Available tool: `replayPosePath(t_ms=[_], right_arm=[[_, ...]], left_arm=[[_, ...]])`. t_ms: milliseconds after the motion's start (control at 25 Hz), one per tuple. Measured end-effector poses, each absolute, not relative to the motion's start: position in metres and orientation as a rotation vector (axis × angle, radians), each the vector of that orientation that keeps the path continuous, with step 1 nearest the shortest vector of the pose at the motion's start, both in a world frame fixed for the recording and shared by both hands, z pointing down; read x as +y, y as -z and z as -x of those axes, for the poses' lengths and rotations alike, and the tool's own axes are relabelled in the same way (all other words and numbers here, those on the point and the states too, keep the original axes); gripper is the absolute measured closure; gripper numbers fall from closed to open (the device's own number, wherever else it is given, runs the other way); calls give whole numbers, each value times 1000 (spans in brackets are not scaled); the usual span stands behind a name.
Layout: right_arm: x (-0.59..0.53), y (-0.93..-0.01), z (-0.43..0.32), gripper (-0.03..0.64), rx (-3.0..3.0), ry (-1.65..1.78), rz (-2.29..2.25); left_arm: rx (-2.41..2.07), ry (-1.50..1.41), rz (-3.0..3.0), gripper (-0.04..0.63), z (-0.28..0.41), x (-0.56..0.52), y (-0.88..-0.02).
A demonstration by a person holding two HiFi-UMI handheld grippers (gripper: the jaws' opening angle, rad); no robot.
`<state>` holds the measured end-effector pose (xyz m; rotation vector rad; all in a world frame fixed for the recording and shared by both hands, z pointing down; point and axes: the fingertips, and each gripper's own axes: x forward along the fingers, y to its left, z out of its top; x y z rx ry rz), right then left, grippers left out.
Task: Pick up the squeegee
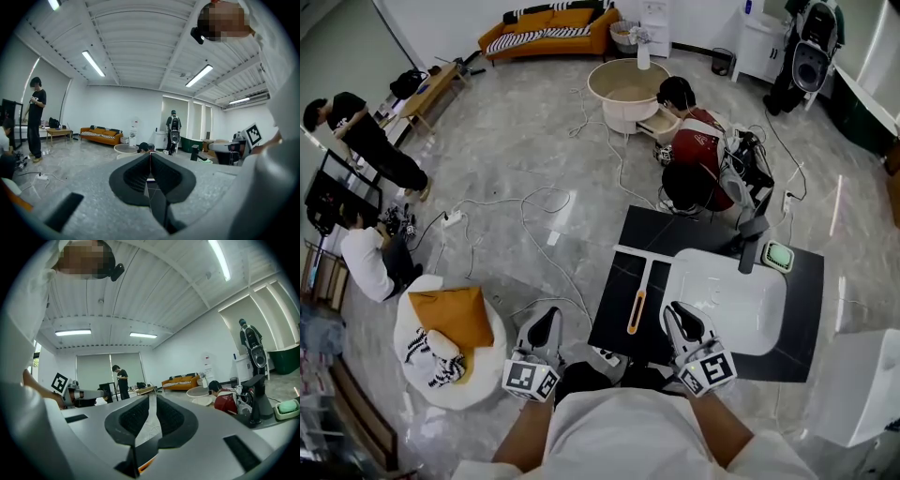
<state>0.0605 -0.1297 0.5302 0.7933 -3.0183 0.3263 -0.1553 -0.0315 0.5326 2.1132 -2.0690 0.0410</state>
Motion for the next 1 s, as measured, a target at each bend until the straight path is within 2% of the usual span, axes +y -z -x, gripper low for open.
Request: replayPosePath(t_ms=[280,400,520,720,1000], right_arm=[[-144,-540,-54,594,-2983,-316,-819],[-151,-549,-47,552,-2950,-326,-858],[-158,-556,-40,543,-2884,-350,-962],[-175,-569,-16,506,-2755,-460,-1073],[-201,-606,5,497,-2569,-605,-1127]], left_arm=[[-2000,-43,-2181,578,156,-60,-536],[-1931,-53,-2234,578,162,-77,-547],[-1828,-43,-2298,578,171,-98,-556],[-1675,-29,-2336,578,196,-130,-570],[-1521,-25,-2366,578,213,-167,-593]])
